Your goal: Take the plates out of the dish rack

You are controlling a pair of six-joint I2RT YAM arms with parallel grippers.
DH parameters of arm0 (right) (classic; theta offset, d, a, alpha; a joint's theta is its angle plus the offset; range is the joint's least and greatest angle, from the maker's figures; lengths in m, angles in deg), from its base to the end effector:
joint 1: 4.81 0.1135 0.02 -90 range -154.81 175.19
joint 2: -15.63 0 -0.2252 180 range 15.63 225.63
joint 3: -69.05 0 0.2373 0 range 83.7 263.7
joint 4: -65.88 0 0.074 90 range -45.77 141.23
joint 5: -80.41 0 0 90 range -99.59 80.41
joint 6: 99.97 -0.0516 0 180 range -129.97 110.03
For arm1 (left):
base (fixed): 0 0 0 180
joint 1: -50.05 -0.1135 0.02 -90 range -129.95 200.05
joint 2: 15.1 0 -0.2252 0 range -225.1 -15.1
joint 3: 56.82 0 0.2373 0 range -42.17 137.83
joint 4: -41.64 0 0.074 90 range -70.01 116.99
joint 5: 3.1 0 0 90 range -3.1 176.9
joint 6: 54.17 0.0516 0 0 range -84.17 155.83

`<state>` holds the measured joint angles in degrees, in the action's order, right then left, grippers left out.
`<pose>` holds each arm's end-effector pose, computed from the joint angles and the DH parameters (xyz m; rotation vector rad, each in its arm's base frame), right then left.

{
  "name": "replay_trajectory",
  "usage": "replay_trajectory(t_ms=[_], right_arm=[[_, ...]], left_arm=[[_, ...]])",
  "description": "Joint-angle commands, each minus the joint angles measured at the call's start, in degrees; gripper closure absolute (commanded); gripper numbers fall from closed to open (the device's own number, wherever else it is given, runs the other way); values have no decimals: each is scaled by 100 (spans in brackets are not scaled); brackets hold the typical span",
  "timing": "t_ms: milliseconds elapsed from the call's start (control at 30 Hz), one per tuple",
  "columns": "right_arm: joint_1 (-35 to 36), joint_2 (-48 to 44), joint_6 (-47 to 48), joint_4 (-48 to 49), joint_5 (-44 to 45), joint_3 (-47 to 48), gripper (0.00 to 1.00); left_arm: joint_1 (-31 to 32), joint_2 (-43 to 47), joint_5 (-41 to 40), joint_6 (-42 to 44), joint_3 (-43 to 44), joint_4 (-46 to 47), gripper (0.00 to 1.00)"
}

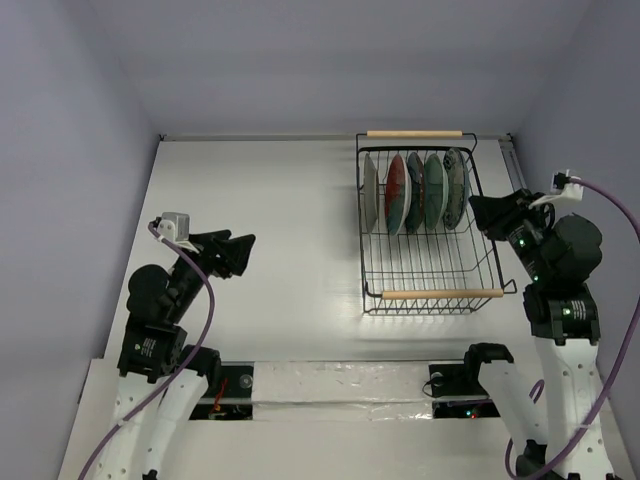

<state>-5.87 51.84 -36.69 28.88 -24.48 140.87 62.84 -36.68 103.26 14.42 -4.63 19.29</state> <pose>0.1553 0.0104 0.3817 0.1870 1.6113 0.5538 0.1304 -0.0445 0.3349 0.1312 1.4635 -0.6917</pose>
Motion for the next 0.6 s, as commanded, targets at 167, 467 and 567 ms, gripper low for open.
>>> replay_trajectory(t_ms=[167,467,567], right_arm=[[-26,369,79,196,75,75,96],[1018,905,220,74,688,347,100],[1678,1326,421,-233,1328,724,100]], left_arm=[[21,-30,218,32,34,269,50],[21,-416,-150,-83,87,68,100],[21,-549,-168,-83,96,15,100]])
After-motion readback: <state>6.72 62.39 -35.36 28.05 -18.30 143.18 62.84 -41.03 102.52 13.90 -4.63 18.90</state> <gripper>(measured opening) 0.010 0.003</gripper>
